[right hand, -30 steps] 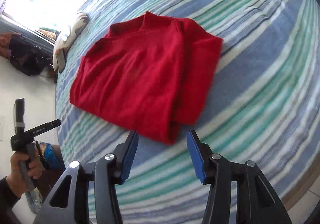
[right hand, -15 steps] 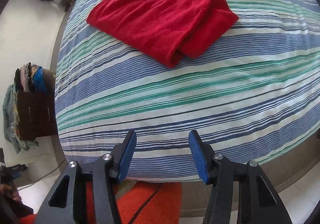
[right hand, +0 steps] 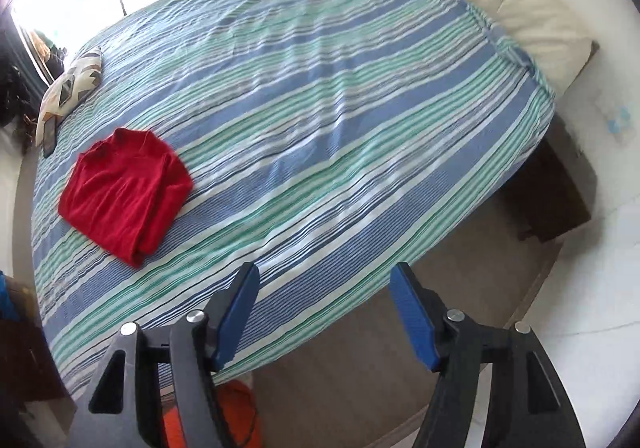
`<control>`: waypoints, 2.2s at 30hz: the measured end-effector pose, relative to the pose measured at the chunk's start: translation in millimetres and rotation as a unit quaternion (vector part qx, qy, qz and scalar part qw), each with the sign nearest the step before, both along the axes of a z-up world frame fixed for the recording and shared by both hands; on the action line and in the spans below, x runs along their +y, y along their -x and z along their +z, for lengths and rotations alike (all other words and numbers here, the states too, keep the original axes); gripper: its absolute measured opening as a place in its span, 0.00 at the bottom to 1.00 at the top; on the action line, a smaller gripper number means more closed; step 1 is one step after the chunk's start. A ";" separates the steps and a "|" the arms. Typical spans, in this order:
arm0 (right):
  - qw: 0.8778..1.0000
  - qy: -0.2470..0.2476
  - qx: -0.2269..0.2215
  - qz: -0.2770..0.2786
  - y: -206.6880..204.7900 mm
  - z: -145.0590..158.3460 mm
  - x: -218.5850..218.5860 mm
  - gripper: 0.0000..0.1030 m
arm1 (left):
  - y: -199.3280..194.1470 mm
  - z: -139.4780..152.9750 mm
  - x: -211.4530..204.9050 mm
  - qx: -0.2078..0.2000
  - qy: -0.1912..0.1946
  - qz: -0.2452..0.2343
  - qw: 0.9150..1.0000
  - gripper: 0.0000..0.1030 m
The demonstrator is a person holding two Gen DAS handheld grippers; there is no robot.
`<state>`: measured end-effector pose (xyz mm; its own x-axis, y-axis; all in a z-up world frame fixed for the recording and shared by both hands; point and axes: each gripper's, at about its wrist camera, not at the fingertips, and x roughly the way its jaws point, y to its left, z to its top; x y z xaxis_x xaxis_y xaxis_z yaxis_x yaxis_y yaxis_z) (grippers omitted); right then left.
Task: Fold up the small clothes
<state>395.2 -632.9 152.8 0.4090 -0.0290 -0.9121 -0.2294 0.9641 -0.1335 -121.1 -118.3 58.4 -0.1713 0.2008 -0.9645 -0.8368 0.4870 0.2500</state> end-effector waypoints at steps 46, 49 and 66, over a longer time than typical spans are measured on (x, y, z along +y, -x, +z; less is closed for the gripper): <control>0.993 -0.078 -0.056 0.075 -230.7 -336.4 147.9 1.00 | -366.4 -230.6 114.8 -0.215 -0.177 0.025 0.960 1.00; 0.993 -0.078 -0.056 0.075 -230.8 -336.4 148.0 1.00 | -366.4 -230.6 114.8 -0.215 -0.177 0.025 0.960 1.00; 0.993 -0.078 -0.056 0.075 -230.7 -336.5 148.0 1.00 | -366.2 -230.6 114.7 -0.215 -0.177 0.025 0.960 1.00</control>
